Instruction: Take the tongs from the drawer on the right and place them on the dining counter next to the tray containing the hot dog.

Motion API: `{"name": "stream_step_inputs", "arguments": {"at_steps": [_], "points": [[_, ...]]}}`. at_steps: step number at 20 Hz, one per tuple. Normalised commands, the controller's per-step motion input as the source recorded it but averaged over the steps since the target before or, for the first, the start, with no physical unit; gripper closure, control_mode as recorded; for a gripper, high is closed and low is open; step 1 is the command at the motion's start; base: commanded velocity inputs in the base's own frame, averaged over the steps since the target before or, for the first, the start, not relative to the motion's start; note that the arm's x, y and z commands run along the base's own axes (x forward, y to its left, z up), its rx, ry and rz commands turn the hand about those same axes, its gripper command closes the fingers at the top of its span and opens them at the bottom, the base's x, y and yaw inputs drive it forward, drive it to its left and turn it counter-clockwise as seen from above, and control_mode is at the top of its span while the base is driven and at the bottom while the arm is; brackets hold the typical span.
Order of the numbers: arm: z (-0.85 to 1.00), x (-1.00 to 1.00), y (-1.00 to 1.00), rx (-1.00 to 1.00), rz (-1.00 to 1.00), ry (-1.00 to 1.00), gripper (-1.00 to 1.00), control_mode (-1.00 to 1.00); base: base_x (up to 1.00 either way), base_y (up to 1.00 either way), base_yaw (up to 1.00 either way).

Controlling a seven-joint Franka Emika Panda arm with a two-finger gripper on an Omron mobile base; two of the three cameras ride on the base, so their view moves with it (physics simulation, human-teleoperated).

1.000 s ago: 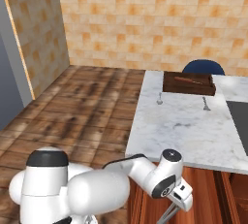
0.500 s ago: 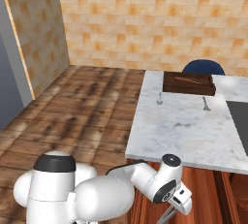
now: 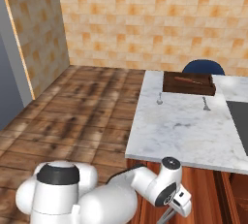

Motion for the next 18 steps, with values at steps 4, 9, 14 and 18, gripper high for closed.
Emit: {"name": "stream_step_inputs", "arguments": {"at_steps": [4, 9, 14, 18], "points": [[-0.18, 0.07, 0.0, 0.0, 0.0, 0.0, -1.0, -1.0, 0.0, 0.0, 0.0], [-0.18, 0.12, -0.03, 0.0, 0.0, 0.0, -1.0, -1.0, 0.0, 0.0, 0.0], [-0.14, 0.11, -0.13, 0.02, 0.0, 0.0, -1.0, -1.0, 0.0, 0.0, 0.0], [-0.11, 0.04, -0.23, 0.04, 0.0, 0.0, -1.0, -1.0, 0.0, 0.0, 0.0]]}}
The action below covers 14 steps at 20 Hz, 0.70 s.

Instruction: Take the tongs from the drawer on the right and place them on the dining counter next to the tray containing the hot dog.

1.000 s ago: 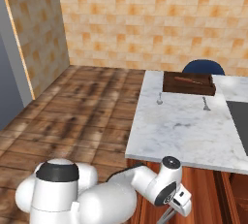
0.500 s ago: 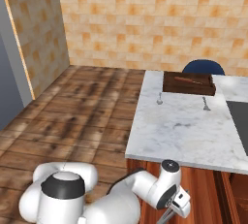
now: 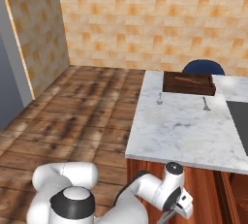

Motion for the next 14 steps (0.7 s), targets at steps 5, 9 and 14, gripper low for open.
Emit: {"name": "stream_step_inputs", "arguments": {"at_steps": [5, 9, 14], "points": [[-0.13, 0.06, -0.15, 0.03, 0.0, 0.0, -1.0, -1.0, 0.0, 0.0, 0.0], [-0.2, 0.09, -0.04, 0.0, 0.0, 0.0, -1.0, -1.0, 0.0, 0.0, 0.0], [-0.24, 0.07, 0.0, 0.0, 0.0, 0.0, -1.0, -1.0, 0.0, 0.0, 0.0]]}}
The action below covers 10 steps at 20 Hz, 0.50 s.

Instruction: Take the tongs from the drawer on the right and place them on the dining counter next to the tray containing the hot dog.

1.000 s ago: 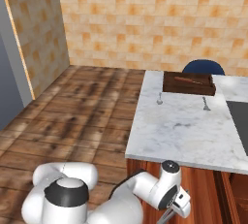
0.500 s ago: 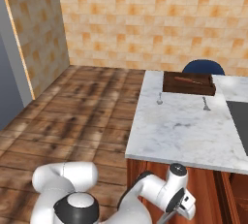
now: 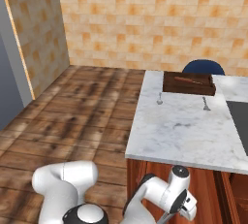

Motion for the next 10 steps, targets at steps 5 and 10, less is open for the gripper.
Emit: {"name": "stream_step_inputs", "arguments": {"at_steps": [5, 10], "points": [[-0.19, 0.08, -0.01, 0.0, 0.0, 0.0, -1.0, -1.0, 0.0, 0.0, 0.0], [-0.12, 0.15, -0.03, 0.01, 0.0, 0.0, -1.0, -1.0, 0.0, 0.0, 0.0]]}}
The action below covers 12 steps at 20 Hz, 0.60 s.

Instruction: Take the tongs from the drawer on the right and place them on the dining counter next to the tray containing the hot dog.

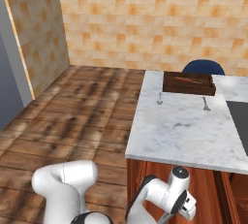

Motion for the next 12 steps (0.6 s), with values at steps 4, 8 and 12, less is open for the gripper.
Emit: {"name": "stream_step_inputs", "arguments": {"at_steps": [4, 8, 12], "points": [[-0.12, 0.14, -0.08, 0.02, 0.0, 0.0, -1.0, -1.0, 0.0, 0.0, 0.0], [-0.15, 0.13, -0.08, 0.02, 0.0, 0.0, -1.0, -1.0, 0.0, 0.0, 0.0], [-0.17, 0.09, -0.07, 0.01, 0.0, 0.0, -1.0, -1.0, 0.0, 0.0, 0.0]]}}
